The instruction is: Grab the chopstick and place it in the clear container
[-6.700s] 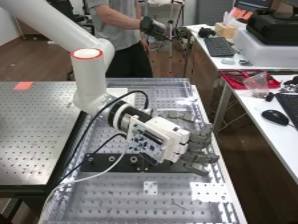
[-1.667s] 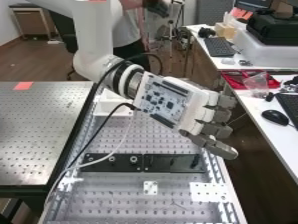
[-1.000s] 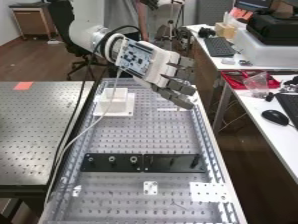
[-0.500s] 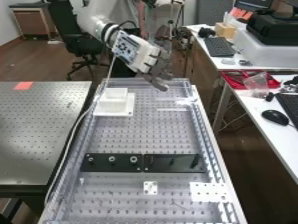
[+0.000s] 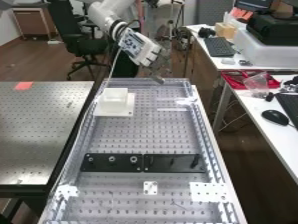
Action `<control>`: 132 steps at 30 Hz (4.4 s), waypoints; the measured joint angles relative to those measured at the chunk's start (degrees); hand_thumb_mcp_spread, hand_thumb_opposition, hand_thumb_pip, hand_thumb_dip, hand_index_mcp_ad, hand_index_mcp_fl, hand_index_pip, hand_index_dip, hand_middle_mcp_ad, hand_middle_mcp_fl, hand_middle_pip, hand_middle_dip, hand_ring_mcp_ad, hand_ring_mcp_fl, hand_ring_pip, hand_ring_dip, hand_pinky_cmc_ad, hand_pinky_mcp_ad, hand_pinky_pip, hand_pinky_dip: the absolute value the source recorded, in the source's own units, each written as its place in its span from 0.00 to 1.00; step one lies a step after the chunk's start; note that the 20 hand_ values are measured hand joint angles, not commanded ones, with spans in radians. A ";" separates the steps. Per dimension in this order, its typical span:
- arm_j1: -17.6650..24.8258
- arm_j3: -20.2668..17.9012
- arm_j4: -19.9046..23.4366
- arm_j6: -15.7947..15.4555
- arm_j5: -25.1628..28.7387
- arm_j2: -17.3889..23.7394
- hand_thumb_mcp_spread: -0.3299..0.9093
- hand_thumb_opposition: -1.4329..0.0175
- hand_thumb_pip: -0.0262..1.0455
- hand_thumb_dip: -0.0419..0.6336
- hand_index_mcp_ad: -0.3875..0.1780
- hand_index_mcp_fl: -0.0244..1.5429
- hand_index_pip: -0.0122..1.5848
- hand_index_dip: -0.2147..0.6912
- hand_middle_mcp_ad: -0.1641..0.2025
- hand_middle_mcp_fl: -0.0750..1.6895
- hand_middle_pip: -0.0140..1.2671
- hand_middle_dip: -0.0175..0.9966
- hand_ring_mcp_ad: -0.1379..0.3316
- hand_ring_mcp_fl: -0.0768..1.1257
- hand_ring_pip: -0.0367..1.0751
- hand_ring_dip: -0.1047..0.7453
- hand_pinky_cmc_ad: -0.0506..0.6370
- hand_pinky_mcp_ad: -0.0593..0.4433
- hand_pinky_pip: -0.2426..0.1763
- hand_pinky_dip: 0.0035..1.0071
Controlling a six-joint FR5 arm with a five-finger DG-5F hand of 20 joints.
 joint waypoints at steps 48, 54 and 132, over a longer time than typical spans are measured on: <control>-8.13 1.83 2.73 -13.31 -12.29 -0.41 0.75 0.27 0.57 0.45 0.42 0.49 0.77 0.19 0.44 0.59 0.52 0.63 0.41 0.83 0.16 0.74 0.55 0.38 0.62 0.33; -8.85 2.52 3.15 -12.75 -13.69 -1.03 0.75 0.27 0.57 0.45 0.42 0.49 0.77 0.19 0.44 0.59 0.52 0.63 0.41 0.83 0.16 0.74 0.55 0.38 0.62 0.35; -10.85 19.39 -8.69 -23.57 -20.14 -11.77 0.64 0.27 0.72 0.53 0.48 0.42 0.77 0.21 0.50 0.47 0.60 0.57 0.32 0.66 0.36 0.62 0.57 0.44 0.45 0.75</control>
